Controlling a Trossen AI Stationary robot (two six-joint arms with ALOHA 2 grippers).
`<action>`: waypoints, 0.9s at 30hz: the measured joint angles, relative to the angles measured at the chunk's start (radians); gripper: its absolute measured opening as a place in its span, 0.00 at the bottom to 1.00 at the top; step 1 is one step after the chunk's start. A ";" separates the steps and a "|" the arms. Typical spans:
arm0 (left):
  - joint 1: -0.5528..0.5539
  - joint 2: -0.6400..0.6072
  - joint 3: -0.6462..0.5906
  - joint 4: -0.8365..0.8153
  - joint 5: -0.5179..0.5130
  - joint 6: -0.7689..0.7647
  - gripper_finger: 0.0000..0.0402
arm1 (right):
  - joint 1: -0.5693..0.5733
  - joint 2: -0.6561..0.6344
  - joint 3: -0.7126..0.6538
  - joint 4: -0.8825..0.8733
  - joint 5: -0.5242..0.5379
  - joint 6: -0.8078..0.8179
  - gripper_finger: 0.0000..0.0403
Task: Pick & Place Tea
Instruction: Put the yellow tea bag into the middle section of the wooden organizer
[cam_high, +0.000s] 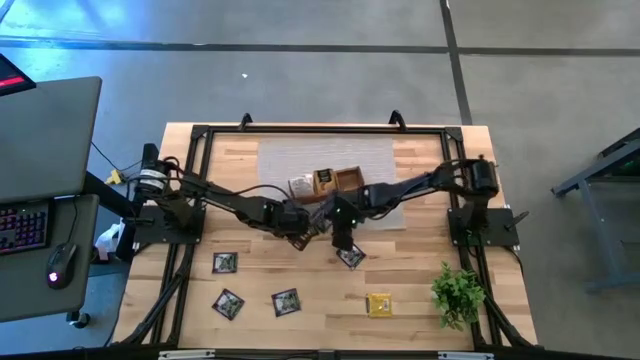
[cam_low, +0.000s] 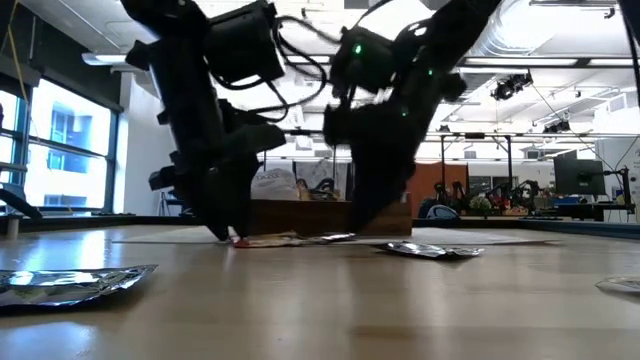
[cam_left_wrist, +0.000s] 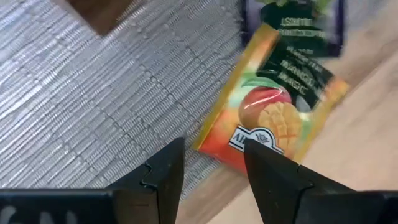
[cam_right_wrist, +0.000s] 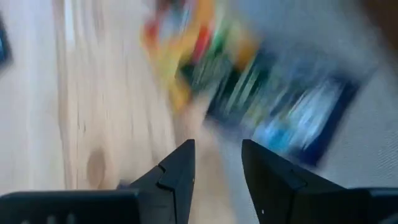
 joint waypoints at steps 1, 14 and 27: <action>-0.001 0.003 0.002 0.018 0.010 0.000 0.41 | -0.005 -0.025 -0.009 0.020 0.014 -0.004 0.32; -0.005 0.005 0.001 0.018 0.024 -0.008 0.41 | 0.039 -0.069 -0.318 0.544 0.016 0.369 0.32; -0.005 0.000 -0.002 -0.028 -0.058 0.016 0.41 | 0.116 -0.069 -0.371 0.708 0.197 0.523 0.32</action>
